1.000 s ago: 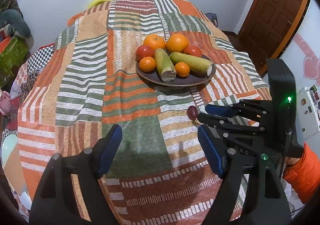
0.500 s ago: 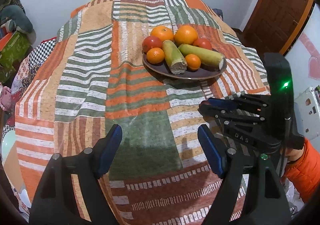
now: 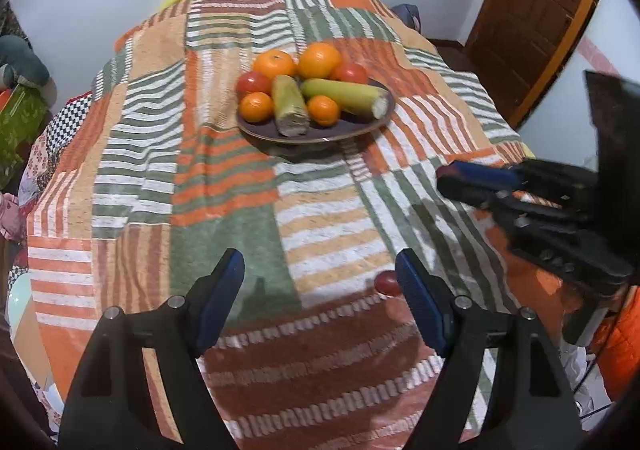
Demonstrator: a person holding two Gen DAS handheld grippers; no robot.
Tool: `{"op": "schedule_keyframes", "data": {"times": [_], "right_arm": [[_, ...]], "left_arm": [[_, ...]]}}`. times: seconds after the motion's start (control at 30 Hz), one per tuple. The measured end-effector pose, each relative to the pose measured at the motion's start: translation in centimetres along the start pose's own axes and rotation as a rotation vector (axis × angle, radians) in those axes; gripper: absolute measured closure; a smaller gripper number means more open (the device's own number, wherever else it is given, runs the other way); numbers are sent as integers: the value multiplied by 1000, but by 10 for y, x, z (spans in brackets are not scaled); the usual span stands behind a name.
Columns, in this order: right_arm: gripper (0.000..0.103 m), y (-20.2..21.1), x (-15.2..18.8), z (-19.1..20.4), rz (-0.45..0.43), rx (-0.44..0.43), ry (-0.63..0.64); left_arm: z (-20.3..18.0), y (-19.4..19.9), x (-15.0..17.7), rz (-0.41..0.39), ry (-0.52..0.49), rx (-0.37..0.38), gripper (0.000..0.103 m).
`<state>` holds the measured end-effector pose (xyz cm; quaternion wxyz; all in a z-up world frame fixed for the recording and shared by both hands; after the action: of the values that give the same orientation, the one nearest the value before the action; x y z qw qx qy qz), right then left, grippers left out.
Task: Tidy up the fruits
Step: 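Grasp another dark red plum with the left tool while the right tool holds its plum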
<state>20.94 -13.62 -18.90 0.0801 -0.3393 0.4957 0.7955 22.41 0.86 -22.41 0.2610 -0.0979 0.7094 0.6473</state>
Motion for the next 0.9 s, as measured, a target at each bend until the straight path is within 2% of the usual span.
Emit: {"op": "schedule_keyframes", "data": {"times": [0.2,0.33,0.57,0.73,0.8,0.87,0.9], "right_arm": [[85,24,10,-12,-34,-9,-31],[85,30,16,-23,-33,-13,-57],[85,33,29,-40,-21,-8,-84],[85,31,35,-45,-7,-8,-95],[85,30,36,-46,-4,-7,-95],[85,30,36,-46,-3,-7,-93],[85,30,36,-45,-3,-6,-93]], "left_arm": [[-20,-21,7,85,6,46,25],[-32,-34,12,123,-14,37,27],[-50,-51,19,170,-70,38,49],[-58,-59,21,177,-90,32,54],[-58,-64,20,181,-96,23,61],[-58,-67,20,191,-98,28,74],[-58,-67,20,190,-100,30,74]]}}
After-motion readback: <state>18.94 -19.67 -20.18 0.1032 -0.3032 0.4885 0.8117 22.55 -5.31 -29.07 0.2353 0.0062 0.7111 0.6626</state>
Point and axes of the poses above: each gripper's, at about its wrist camera, not at the fingertips, and y roughly against the way its jaws point, z to its left, x to its underside, the point moved 4 cm from there along -y, roughly the way its jaws point, and after that the axes turned 6 degrees about -y, right-handed, at the moved point
